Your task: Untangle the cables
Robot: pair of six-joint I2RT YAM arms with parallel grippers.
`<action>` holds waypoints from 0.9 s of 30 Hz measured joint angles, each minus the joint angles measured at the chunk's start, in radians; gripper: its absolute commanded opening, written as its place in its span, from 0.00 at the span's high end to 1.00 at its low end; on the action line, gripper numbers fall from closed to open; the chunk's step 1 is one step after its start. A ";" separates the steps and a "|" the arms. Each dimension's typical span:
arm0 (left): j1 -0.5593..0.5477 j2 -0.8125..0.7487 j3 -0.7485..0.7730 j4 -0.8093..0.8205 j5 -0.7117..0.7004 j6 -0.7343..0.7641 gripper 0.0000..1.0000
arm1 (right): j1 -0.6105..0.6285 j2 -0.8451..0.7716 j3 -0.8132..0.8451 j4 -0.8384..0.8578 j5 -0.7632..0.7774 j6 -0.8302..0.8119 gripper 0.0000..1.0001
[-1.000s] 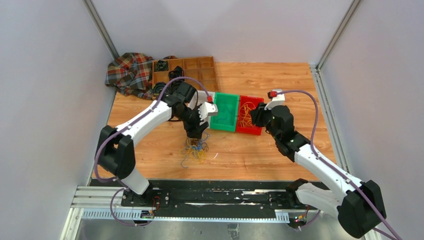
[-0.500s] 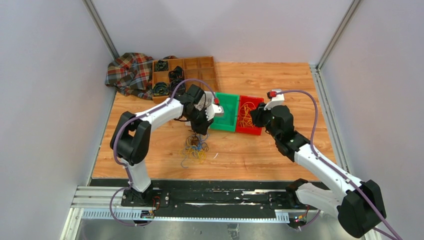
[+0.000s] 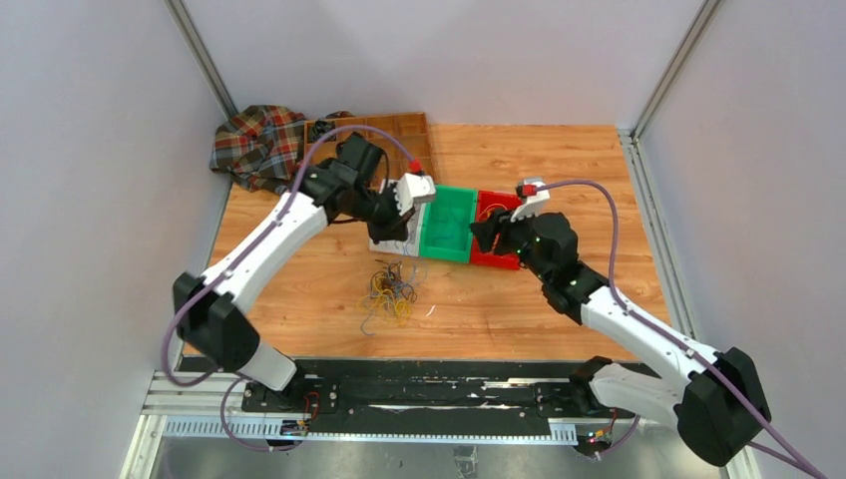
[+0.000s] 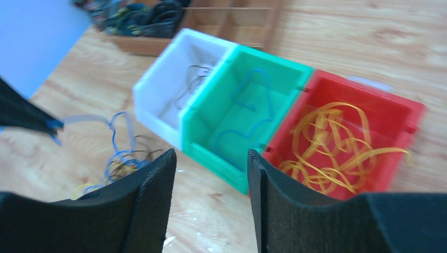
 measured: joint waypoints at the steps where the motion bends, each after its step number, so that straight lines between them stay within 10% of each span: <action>1: 0.000 -0.034 0.028 -0.018 -0.003 -0.008 0.99 | 0.027 0.002 0.000 0.024 -0.013 -0.008 0.43; 11: -0.003 -0.262 0.211 -0.107 0.009 -0.121 0.99 | 0.297 0.050 0.066 0.240 -0.072 -0.096 0.39; 27: -0.042 -0.283 0.369 -0.138 0.042 -0.174 0.99 | 0.352 0.177 0.123 0.334 -0.086 -0.119 0.46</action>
